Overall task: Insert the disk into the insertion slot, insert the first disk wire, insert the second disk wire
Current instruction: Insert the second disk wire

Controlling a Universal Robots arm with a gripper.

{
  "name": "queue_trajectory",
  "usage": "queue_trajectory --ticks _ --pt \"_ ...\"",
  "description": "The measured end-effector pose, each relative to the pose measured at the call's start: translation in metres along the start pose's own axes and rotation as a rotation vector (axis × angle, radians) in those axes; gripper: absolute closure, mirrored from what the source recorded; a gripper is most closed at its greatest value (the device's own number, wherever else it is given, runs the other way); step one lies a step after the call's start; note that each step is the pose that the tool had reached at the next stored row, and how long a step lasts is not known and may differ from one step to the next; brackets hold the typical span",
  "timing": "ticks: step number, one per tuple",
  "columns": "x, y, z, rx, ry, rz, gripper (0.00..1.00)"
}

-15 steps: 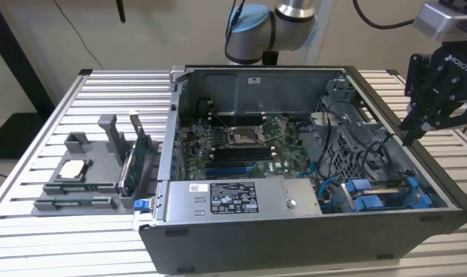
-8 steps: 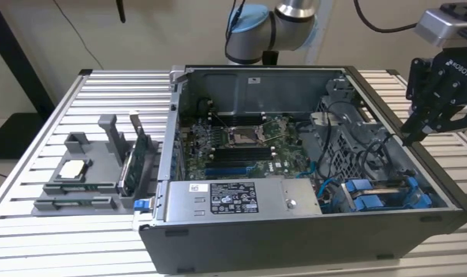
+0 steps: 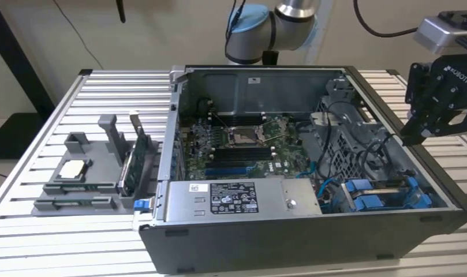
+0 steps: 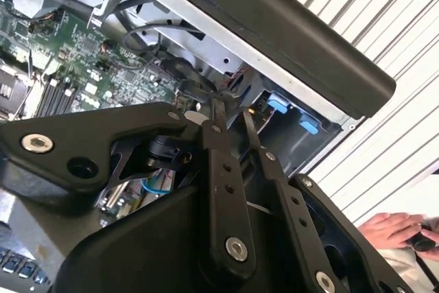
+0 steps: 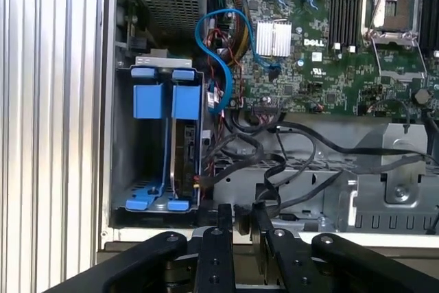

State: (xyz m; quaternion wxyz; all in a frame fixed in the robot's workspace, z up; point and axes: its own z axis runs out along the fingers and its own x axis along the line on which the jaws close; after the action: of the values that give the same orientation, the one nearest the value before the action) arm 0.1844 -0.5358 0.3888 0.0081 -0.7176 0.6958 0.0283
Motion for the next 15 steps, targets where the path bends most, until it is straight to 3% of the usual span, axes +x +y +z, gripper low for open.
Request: queue_trajectory --ticks 5,7,8,15 --pt "0.0 -0.0009 0.0032 -0.0002 0.0002 -0.003 0.74" --pt "0.0001 -0.001 0.0037 -0.0002 -0.0007 -0.004 0.76" --pt "0.0001 -0.001 0.004 -0.0002 -0.0012 -0.004 0.83" --pt "0.0001 -0.0011 0.0046 -0.0002 -0.0021 -0.004 0.83"
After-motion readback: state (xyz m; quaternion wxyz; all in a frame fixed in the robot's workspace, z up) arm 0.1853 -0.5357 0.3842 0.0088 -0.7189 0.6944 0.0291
